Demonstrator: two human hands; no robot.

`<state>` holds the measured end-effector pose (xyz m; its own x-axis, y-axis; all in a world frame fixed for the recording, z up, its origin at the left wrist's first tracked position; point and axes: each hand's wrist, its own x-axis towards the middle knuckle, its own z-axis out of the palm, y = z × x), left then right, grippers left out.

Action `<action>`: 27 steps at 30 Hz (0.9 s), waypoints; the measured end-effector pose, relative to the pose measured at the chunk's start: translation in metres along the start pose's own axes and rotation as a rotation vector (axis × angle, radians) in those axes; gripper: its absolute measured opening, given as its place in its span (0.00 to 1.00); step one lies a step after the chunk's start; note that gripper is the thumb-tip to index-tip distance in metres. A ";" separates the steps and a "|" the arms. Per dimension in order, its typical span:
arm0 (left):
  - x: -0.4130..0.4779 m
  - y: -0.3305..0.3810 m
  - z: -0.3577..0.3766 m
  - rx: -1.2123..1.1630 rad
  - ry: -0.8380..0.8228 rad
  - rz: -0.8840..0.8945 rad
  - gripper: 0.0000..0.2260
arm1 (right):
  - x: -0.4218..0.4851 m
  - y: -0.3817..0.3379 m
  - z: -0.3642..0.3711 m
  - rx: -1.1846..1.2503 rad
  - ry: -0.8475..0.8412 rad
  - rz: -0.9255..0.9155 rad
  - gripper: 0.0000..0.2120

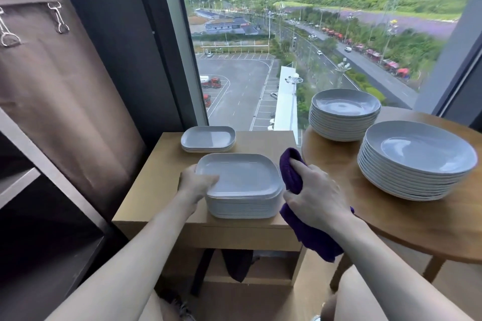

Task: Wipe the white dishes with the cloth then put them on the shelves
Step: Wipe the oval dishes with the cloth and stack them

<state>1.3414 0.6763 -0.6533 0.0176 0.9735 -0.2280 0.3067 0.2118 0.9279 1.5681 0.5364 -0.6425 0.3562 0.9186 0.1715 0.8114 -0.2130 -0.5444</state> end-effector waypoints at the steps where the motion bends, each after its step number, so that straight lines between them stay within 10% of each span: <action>1: 0.003 -0.002 -0.001 0.010 -0.005 0.007 0.11 | 0.002 0.001 0.001 0.005 -0.001 0.011 0.24; 15: 0.038 -0.025 -0.008 0.377 -0.106 0.170 0.18 | 0.042 0.013 0.015 0.051 -0.071 0.032 0.31; 27: 0.159 -0.003 0.005 -0.140 -0.034 -0.274 0.13 | 0.146 0.029 0.005 -0.297 -0.086 -0.100 0.35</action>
<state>1.3482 0.8303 -0.6944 -0.0153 0.8753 -0.4833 0.1706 0.4786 0.8613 1.6415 0.6657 -0.6377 0.2374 0.9620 0.1347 0.9447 -0.1963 -0.2627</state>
